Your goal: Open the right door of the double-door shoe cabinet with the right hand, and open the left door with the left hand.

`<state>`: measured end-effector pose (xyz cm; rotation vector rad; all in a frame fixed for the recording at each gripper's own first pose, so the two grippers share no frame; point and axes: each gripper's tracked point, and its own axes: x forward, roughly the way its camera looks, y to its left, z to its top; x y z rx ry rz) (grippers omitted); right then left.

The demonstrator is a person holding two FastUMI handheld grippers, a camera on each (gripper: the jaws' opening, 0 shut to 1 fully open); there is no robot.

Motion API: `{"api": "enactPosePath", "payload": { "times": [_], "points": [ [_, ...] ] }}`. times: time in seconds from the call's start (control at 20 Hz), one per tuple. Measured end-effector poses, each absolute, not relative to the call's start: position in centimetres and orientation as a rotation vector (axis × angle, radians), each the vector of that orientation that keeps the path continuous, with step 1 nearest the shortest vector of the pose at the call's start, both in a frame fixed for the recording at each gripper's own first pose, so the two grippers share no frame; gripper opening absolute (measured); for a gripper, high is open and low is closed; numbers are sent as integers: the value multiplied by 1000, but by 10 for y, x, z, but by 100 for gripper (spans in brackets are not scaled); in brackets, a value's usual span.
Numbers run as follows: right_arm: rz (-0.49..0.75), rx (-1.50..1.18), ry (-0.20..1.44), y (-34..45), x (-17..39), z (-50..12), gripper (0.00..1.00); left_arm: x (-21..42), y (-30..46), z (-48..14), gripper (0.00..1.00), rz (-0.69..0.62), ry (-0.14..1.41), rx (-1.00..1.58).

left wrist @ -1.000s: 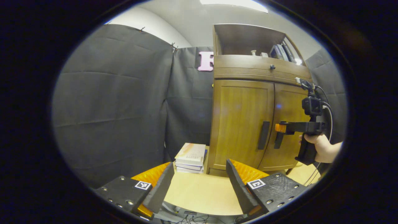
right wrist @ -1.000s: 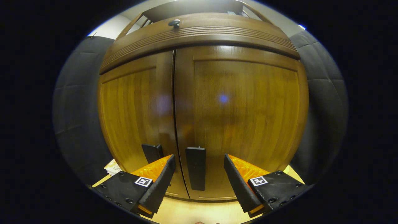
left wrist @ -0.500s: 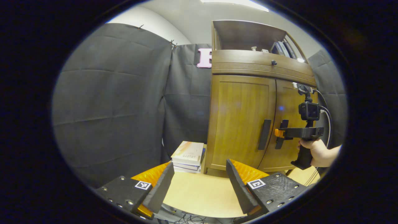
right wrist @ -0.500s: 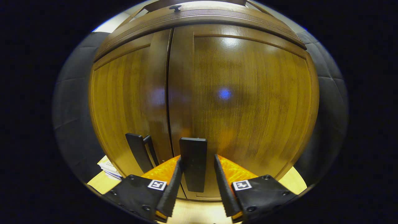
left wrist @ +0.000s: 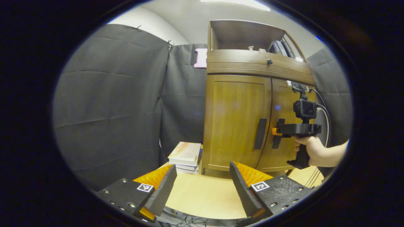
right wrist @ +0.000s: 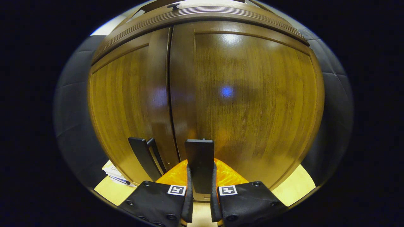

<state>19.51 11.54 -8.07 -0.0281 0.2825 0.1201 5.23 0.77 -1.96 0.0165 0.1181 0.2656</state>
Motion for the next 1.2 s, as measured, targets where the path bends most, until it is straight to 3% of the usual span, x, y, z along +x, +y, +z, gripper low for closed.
{"api": "enactPosePath", "payload": {
  "times": [1.2],
  "points": [
    [174,-10,251,83,98,-76,23,-5,-12,-20,96,152,95,13]
  ]
}}
